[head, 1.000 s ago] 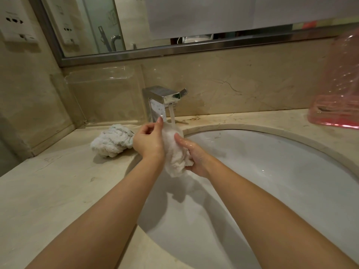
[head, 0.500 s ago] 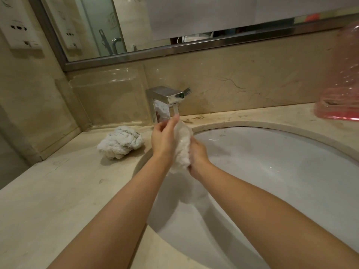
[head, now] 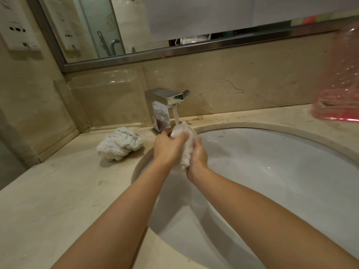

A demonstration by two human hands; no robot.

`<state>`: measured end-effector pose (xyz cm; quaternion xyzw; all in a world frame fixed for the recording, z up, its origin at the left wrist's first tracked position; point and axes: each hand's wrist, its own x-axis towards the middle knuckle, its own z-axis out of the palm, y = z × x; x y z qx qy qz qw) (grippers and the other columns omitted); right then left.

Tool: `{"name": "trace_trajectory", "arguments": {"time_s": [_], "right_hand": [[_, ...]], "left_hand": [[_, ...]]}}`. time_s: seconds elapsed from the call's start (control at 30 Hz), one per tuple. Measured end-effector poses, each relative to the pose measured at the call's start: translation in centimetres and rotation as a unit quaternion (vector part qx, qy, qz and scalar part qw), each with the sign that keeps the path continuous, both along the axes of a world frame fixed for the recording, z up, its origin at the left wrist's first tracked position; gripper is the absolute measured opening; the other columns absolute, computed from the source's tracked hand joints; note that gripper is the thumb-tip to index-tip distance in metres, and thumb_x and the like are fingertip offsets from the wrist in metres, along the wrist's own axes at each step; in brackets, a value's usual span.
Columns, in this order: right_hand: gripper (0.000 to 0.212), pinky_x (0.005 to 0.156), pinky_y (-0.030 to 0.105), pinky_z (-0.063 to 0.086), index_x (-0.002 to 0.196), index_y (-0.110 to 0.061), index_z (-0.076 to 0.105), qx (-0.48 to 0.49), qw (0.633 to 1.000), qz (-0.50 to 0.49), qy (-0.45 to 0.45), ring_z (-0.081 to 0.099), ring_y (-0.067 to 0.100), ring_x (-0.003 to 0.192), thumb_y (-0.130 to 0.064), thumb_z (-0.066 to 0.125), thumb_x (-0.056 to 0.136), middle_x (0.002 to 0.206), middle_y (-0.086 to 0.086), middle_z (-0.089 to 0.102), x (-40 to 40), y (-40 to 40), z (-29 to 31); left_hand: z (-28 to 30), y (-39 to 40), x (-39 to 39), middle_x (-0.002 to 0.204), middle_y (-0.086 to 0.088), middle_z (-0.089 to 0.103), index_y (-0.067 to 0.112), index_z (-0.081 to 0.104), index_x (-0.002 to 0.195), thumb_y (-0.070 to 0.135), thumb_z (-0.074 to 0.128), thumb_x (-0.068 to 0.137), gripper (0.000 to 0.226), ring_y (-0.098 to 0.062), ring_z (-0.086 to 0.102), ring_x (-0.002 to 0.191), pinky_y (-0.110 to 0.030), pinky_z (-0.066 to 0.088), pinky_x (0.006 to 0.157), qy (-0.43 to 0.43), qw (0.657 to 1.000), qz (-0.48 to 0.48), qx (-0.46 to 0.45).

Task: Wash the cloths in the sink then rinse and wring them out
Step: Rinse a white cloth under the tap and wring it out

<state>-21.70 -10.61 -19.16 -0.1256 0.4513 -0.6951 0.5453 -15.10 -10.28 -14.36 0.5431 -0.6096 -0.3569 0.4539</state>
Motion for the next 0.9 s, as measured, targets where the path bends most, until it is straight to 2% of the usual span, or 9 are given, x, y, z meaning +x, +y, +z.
{"name": "trace_trajectory", "arguments": {"time_s": [0.1, 0.2, 0.33, 0.43, 0.57, 0.67, 0.73, 0.83, 0.9], "right_hand": [[0.074, 0.093, 0.046, 0.054, 0.107, -0.005, 0.070, -0.020, 0.999, 0.014, -0.034, 0.071, 0.032, 0.092, -0.068, 0.064, 0.069, 0.099, 0.015, 0.074, 0.0, 0.2, 0.0], [0.093, 0.092, 0.045, 0.054, 0.108, -0.009, 0.070, -0.006, 0.999, 0.051, 0.000, 0.071, 0.032, 0.091, -0.071, 0.073, 0.039, 0.099, 0.014, 0.074, -0.8, -0.2, -0.3], [0.070, 0.089, 0.040, 0.056, 0.106, -0.014, 0.072, 0.040, 0.987, 0.125, 0.094, 0.072, 0.028, 0.090, -0.073, 0.064, 0.067, 0.095, 0.010, 0.075, -2.2, 0.0, 0.0], [0.066, 0.088, 0.039, 0.056, 0.109, -0.018, 0.071, 0.098, 0.971, 0.180, 0.126, 0.071, 0.028, 0.093, -0.073, 0.054, 0.077, 0.097, 0.008, 0.075, -2.6, 0.5, 0.3], [0.072, 0.068, 0.034, 0.058, 0.108, -0.014, 0.071, 0.095, 0.964, 0.224, 0.111, 0.070, 0.027, 0.087, -0.074, 0.037, 0.087, 0.090, 0.010, 0.074, -3.1, 1.0, 0.8], [0.085, 0.072, 0.036, 0.059, 0.110, -0.007, 0.070, 0.074, 0.963, 0.235, 0.105, 0.071, 0.030, 0.088, -0.080, 0.038, 0.082, 0.095, 0.013, 0.074, -3.2, 1.0, 1.1], [0.088, 0.073, 0.037, 0.059, 0.112, -0.005, 0.069, 0.066, 0.960, 0.251, 0.108, 0.071, 0.030, 0.090, -0.082, 0.042, 0.078, 0.100, 0.014, 0.074, -3.2, 1.2, 1.3], [0.074, 0.076, 0.034, 0.055, 0.101, -0.010, 0.072, 0.036, 0.954, 0.278, 0.110, 0.070, 0.025, 0.084, -0.076, 0.045, 0.081, 0.092, 0.011, 0.074, -2.9, 1.6, 1.5], [0.065, 0.075, 0.032, 0.053, 0.096, -0.015, 0.072, 0.005, 0.961, 0.262, 0.089, 0.068, 0.023, 0.081, -0.072, 0.042, 0.087, 0.091, 0.009, 0.072, -2.3, 1.4, 1.1]], "left_hand": [[0.1, -0.1, 0.1, 0.082, 0.003, 0.066, 0.018, 0.064, 0.097, 0.040, 0.055, 0.091, 0.024, -0.016, 0.063, 0.081, -0.025, 0.046, 0.063, -0.013, 1.000, -0.013, 0.023], [0.0, -0.4, 0.1, 0.087, 0.000, 0.066, 0.020, 0.063, 0.096, 0.046, 0.044, 0.096, 0.032, -0.019, 0.062, 0.086, -0.031, 0.048, 0.073, -0.029, 0.999, -0.012, 0.038], [0.0, -1.0, 0.1, 0.098, -0.004, 0.067, 0.021, 0.060, 0.097, 0.040, 0.047, 0.098, 0.022, -0.024, 0.063, 0.095, -0.042, 0.051, 0.092, 0.080, 0.996, 0.023, 0.023], [0.2, -0.8, -0.1, 0.102, -0.009, 0.065, 0.018, 0.057, 0.093, 0.034, 0.051, 0.098, 0.018, -0.027, 0.062, 0.098, -0.047, 0.049, 0.094, 0.114, 0.991, 0.064, -0.012], [0.5, -0.4, -0.3, 0.089, -0.008, 0.062, 0.013, 0.056, 0.085, 0.031, 0.054, 0.096, 0.022, -0.024, 0.058, 0.084, -0.039, 0.050, 0.079, 0.151, 0.982, 0.086, -0.072], [0.7, -0.1, -0.2, 0.075, 0.000, 0.052, 0.011, 0.057, 0.083, 0.031, 0.055, 0.096, 0.024, -0.014, 0.046, 0.070, -0.028, 0.040, 0.065, 0.170, 0.975, 0.096, -0.103], [0.7, -0.1, -0.1, 0.074, 0.000, 0.052, 0.013, 0.057, 0.079, 0.033, 0.055, 0.097, 0.027, -0.012, 0.045, 0.069, -0.027, 0.039, 0.065, 0.167, 0.975, 0.095, -0.108], [0.8, -0.2, 0.0, 0.081, 0.001, 0.068, 0.018, 0.065, 0.076, 0.046, 0.047, 0.098, 0.040, -0.012, 0.060, 0.074, -0.027, 0.049, 0.071, 0.178, 0.980, 0.080, -0.036], [1.0, 0.1, -0.3, 0.073, -0.001, 0.070, 0.014, 0.071, 0.076, 0.050, 0.040, 0.099, 0.052, -0.009, 0.059, 0.057, -0.023, 0.046, 0.058, 0.210, 0.977, 0.027, 0.021]]}}
